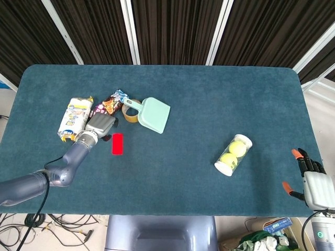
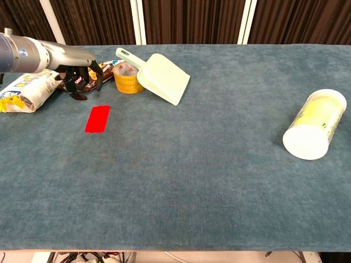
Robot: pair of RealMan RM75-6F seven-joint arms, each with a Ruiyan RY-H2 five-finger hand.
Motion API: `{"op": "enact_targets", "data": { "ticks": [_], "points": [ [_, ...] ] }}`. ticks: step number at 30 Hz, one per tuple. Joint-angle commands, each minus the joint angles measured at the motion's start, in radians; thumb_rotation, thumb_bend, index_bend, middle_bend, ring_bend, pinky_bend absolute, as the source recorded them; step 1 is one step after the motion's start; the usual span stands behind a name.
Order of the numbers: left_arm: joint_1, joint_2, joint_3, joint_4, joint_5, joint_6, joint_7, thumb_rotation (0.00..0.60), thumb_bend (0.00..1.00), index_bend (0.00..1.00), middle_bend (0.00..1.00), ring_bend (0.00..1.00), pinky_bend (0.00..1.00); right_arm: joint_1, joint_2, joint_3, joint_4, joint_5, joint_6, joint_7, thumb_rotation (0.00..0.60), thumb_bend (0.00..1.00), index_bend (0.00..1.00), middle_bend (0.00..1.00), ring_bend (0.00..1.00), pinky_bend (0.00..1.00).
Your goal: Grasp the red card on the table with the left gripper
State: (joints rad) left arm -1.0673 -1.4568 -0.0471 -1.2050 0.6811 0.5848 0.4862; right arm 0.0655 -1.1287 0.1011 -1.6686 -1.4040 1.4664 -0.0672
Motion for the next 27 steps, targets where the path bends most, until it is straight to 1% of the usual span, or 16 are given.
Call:
{"op": "enact_targets", "data": {
  "ticks": [1, 12, 16, 27],
  "points": [
    [-0.005, -0.023, -0.002, 0.021, -0.014, -0.010, -0.014, 0.600, 0.36, 0.40, 0.76, 0.75, 0.75, 0.000, 0.000, 0.000, -0.001, 0.001, -0.001, 0.003, 0.600, 0.16, 0.13, 0.06, 0.18, 0.19],
    [-0.005, -0.081, 0.006, 0.096, 0.006, -0.015, -0.032, 0.600, 0.36, 0.40, 0.76, 0.75, 0.75, -0.002, 0.001, 0.000, -0.003, 0.000, 0.003, 0.003, 0.600, 0.16, 0.12, 0.06, 0.18, 0.19],
    [-0.006, -0.102, 0.001, 0.120, 0.013, -0.017, -0.044, 0.600, 0.36, 0.41, 0.77, 0.76, 0.75, -0.001, 0.002, 0.001, -0.002, 0.001, 0.001, 0.003, 0.600, 0.16, 0.13, 0.06, 0.18, 0.19],
    [-0.010, -0.133, 0.008, 0.160, 0.029, -0.042, -0.059, 0.600, 0.36, 0.42, 0.77, 0.76, 0.75, -0.001, 0.003, 0.002, -0.003, 0.005, -0.001, 0.003, 0.600, 0.16, 0.13, 0.06, 0.18, 0.19]
  ]
}}
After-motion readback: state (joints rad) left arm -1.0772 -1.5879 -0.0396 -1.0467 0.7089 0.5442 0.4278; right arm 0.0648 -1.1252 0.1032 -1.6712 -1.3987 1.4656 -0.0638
